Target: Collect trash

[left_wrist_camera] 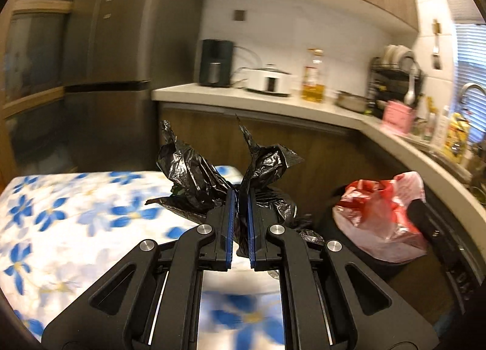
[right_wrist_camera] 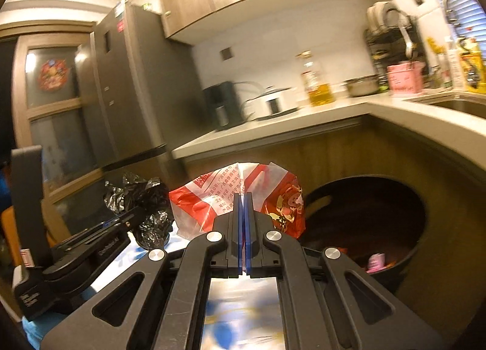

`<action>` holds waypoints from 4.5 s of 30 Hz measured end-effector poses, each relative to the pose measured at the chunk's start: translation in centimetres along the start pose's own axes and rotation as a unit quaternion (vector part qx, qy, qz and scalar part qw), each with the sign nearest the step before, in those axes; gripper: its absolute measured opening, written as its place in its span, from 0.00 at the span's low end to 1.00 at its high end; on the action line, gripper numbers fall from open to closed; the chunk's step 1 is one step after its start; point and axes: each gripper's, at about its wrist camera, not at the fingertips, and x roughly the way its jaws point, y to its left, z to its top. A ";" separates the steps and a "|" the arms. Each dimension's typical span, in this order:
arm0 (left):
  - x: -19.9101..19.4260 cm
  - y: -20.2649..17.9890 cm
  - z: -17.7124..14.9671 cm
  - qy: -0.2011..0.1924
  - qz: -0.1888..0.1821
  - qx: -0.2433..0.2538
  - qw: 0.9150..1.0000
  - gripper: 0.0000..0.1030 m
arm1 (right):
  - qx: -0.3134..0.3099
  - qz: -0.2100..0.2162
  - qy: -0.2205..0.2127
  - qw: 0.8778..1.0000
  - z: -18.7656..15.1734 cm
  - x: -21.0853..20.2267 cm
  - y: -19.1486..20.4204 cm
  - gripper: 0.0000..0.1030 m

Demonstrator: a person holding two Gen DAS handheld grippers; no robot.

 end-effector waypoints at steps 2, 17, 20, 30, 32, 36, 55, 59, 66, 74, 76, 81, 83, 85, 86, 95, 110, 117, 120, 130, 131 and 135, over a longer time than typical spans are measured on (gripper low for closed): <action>0.4 -2.5 0.1 -0.005 -0.018 0.008 1.000 0.07 | 0.004 -0.023 -0.009 1.000 0.5 -0.4 -1.9 0.02; 6.0 -12.7 -0.9 0.002 -0.097 0.033 0.995 0.07 | 0.015 -0.092 -0.017 0.996 2.0 1.3 -9.8 0.02; 6.8 -13.2 -1.3 0.007 -0.100 0.037 0.994 0.07 | 0.015 -0.094 -0.012 0.995 2.0 2.0 -10.5 0.02; 8.6 -14.0 -2.2 0.026 -0.125 0.049 0.991 0.11 | 0.025 -0.101 0.002 0.995 1.8 3.2 -11.9 0.17; 8.7 -14.1 -2.3 0.023 -0.126 0.052 0.990 0.17 | 0.024 -0.102 0.001 0.995 1.9 3.1 -11.9 0.21; 8.8 -13.9 -2.5 0.026 -0.131 0.048 0.990 0.36 | 0.028 -0.103 -0.001 0.994 2.0 2.7 -12.1 0.27; 1.8 -5.9 -2.9 0.006 0.003 0.014 1.000 0.89 | -0.024 -0.103 0.012 0.994 1.4 -1.6 -7.5 0.87; -1.5 -3.7 -3.6 0.005 0.036 0.012 0.999 0.90 | -0.034 -0.096 0.026 0.994 0.7 -3.1 -5.3 0.94; -7.4 -0.7 -4.9 0.003 0.068 0.018 0.997 0.94 | -0.068 -0.092 0.037 0.993 -0.7 -6.5 -1.2 0.94; -13.6 2.2 -6.1 -0.001 0.080 0.012 0.997 0.94 | -0.071 -0.099 0.046 0.991 -2.4 -11.4 2.8 0.94; -15.1 2.9 -6.4 -0.002 0.077 0.007 0.997 0.94 | -0.073 -0.108 0.051 0.990 -2.8 -12.5 3.7 0.94; -17.5 3.7 -7.3 0.003 0.068 0.009 0.998 0.94 | -0.075 -0.118 0.057 0.989 -4.1 -15.2 5.4 0.94; -18.5 4.0 -7.7 0.002 0.063 0.009 0.998 0.94 | -0.079 -0.119 0.057 0.988 -4.6 -16.3 6.2 0.94; -19.7 4.3 -8.2 -0.002 0.062 0.013 0.998 0.94 | -0.083 -0.124 0.058 0.987 -4.9 -17.1 6.7 0.94; -20.2 4.4 -8.3 -0.004 0.063 0.013 0.998 0.94 | -0.085 -0.124 0.058 0.987 -5.1 -17.7 7.1 0.94; -23.2 5.9 -9.5 -0.008 0.061 0.006 0.998 0.94 | -0.089 -0.136 0.054 0.985 -6.3 -20.5 8.7 0.94; -25.5 7.4 -10.0 -0.012 0.069 0.001 0.998 0.94 | -0.106 -0.114 0.056 0.986 -7.2 -21.5 10.9 0.94; -25.9 7.6 -9.9 -0.015 0.071 0.000 0.997 0.94 | -0.107 -0.112 0.054 0.987 -7.2 -21.6 11.4 0.94; -26.0 7.7 -9.8 -0.016 0.071 -0.001 0.997 0.94 | -0.107 -0.111 0.052 0.987 -7.1 -21.6 11.4 0.94; -26.0 7.7 -9.7 -0.017 0.069 -0.001 0.997 0.94 | -0.105 -0.112 0.049 0.987 -6.9 -21.6 11.5 0.94; -26.0 7.7 -9.7 -0.017 0.068 -0.001 0.998 0.94 | -0.105 -0.112 0.048 0.987 -6.9 -21.6 11.6 0.94; -26.0 7.7 -9.7 -0.017 0.068 -0.001 0.998 0.94 | -0.105 -0.111 0.047 0.987 -6.9 -21.7 11.6 0.94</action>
